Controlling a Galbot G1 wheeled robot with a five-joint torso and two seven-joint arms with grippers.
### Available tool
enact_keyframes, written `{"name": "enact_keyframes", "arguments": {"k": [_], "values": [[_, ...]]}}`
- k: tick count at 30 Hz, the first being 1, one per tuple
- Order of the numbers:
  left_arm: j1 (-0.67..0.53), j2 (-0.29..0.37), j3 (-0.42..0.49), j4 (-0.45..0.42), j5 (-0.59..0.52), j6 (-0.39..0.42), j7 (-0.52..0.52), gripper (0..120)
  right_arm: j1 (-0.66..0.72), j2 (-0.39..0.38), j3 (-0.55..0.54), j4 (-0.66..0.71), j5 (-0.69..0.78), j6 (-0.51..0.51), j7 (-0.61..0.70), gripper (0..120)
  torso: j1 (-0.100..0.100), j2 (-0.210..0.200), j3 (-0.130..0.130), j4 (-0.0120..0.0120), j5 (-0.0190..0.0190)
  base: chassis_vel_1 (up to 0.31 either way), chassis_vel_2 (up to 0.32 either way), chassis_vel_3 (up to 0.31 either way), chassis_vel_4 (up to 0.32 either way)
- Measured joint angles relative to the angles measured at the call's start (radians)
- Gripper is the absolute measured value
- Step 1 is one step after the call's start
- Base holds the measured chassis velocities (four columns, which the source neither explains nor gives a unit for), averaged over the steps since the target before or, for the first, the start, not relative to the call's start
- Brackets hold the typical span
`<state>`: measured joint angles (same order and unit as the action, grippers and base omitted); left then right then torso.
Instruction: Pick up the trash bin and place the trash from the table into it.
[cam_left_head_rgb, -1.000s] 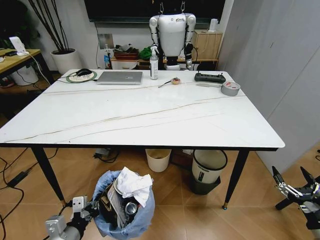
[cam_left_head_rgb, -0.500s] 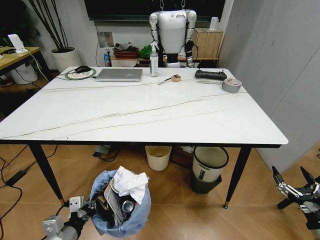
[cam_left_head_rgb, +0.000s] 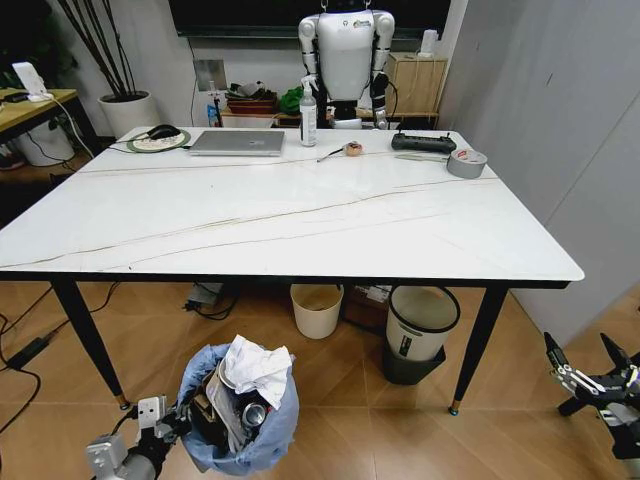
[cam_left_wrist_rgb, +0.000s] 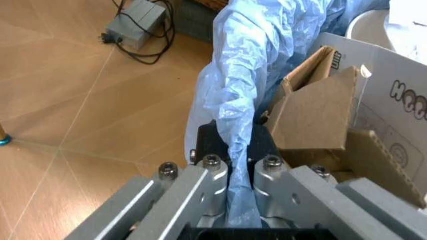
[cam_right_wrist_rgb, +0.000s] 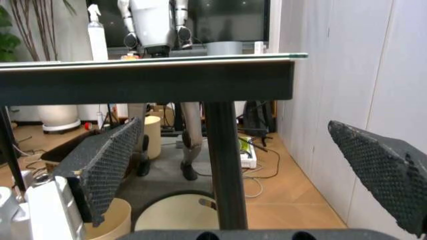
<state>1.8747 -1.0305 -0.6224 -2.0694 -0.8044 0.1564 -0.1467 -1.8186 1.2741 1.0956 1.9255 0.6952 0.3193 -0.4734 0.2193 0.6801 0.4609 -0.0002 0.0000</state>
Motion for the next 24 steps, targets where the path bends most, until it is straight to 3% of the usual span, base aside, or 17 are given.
{"name": "enact_keyframes", "arguments": {"k": [24], "values": [[0.012,-0.029,-0.012,0.017,0.022,-0.013,0.017,0,0.0,0.0,0.0,0.0,0.0,0.0,0.0,100,-0.04,-0.102,-0.062,0.0,0.0001,0.0,0.0,0.0,0.0]]}}
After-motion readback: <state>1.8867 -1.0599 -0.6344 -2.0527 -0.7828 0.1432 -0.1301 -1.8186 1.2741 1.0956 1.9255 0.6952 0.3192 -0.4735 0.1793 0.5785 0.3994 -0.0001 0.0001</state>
